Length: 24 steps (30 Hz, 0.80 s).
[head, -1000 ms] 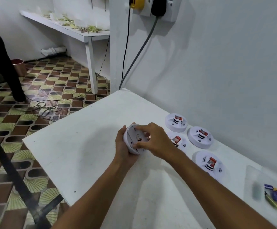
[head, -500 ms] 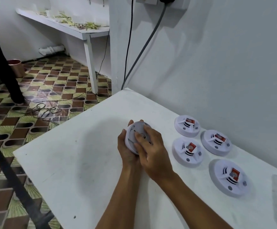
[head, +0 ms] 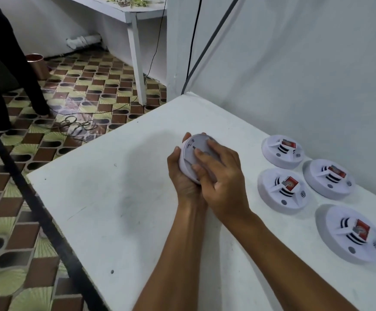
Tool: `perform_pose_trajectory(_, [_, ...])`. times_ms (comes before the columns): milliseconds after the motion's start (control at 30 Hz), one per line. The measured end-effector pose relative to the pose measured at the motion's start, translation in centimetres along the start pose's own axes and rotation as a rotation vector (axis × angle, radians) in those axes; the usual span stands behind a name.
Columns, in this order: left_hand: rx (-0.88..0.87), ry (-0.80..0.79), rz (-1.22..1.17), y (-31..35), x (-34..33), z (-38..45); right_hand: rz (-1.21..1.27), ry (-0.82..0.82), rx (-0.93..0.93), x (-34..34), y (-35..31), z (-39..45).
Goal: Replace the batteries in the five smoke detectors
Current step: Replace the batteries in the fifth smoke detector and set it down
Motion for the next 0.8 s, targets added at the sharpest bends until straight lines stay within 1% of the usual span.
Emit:
perform_pose_trajectory(67, [-0.017, -0.001, 0.016, 0.4, -0.1, -0.1, -0.009, -0.020, -0.078, -0.3, -0.1, 0.1])
perform_pose_trajectory(167, [-0.039, -0.002, 0.016, 0.8, -0.2, -0.2, -0.095, -0.064, -0.136, -0.8, -0.5, 0.4])
perform_pose_trajectory(367, [-0.051, -0.009, 0.088, 1.0, -0.1, -0.3, -0.297, -0.106, -0.131, -1.4, -1.1, 0.4])
perform_pose_trajectory(800, [-0.052, -0.010, 0.161, 1.0, -0.5, -0.6, -0.247, -0.137, -0.280, -0.8, -1.0, 0.6])
Point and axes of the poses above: each hand's wrist, its own z-axis towards the middle knuckle, its own x-axis out of the back of the hand, y = z × x, the point moved 7 cm from there along z, towards the middle knuckle, and after that the axes turned 5 degrees about y, right-handed, at the moved point
